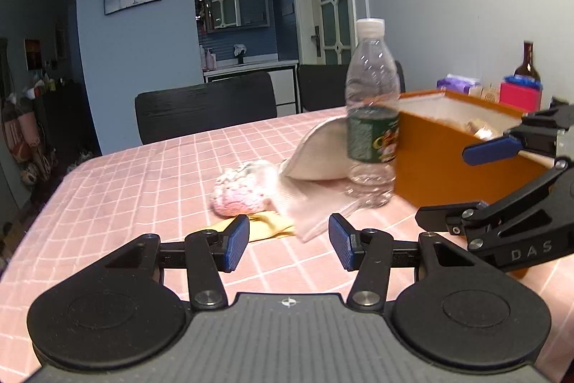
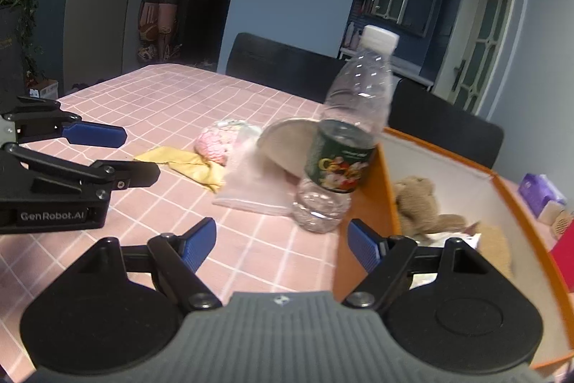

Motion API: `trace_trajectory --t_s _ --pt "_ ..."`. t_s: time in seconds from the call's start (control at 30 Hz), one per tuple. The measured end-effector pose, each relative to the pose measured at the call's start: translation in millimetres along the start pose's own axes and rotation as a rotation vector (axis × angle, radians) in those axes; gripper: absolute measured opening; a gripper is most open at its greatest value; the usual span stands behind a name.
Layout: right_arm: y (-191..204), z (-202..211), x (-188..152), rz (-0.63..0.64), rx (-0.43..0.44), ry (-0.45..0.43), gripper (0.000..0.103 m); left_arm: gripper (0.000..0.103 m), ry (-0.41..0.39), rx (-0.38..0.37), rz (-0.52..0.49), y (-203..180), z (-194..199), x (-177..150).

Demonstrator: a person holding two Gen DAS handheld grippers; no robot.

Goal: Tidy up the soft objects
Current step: 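Move both tools back over the yellow cloth and white mesh bag, then grasp the yellow cloth with the left gripper while the right grasps the mesh bag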

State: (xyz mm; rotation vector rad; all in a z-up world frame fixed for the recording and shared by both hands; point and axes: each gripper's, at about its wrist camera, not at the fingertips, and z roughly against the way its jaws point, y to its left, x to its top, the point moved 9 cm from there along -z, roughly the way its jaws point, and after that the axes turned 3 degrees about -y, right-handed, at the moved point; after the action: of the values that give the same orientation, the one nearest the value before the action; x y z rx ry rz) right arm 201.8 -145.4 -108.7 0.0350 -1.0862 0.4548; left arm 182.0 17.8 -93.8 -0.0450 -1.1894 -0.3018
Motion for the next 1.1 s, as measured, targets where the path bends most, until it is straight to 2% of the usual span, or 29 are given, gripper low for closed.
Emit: trace_trajectory --t_s 0.13,0.37,0.53,0.67,0.73,0.83,0.93,1.0,1.1 --pt "7 -21 1 -0.055 0.020 0.004 0.081 0.061 0.013 -0.021 -0.017 15 -8 -3" --pt "24 -64 5 -0.116 0.060 0.007 0.076 0.061 0.088 -0.053 0.083 50 -38 -13" --pt "35 -96 6 -0.113 0.066 0.025 0.076 0.063 0.151 -0.059 0.028 58 -67 -19" --pt "32 -123 3 -0.129 0.050 0.058 0.076 0.079 0.197 -0.059 0.026 71 -92 -25" --pt "28 -135 1 -0.161 0.056 0.076 0.077 0.083 0.228 -0.084 0.036 74 -101 -29" --pt "22 -147 -4 -0.199 0.052 0.095 0.080 0.089 0.224 -0.118 0.069 76 -109 -29" --pt "19 -154 -9 -0.226 0.053 0.110 0.080 0.092 0.246 -0.137 0.096 77 -118 -32" --pt "17 -159 -12 -0.242 0.048 0.115 0.079 0.092 0.275 -0.126 0.112 79 -124 -37" --pt "17 -162 -13 -0.248 0.051 0.111 0.081 0.093 0.275 -0.090 0.103 82 -129 -41"
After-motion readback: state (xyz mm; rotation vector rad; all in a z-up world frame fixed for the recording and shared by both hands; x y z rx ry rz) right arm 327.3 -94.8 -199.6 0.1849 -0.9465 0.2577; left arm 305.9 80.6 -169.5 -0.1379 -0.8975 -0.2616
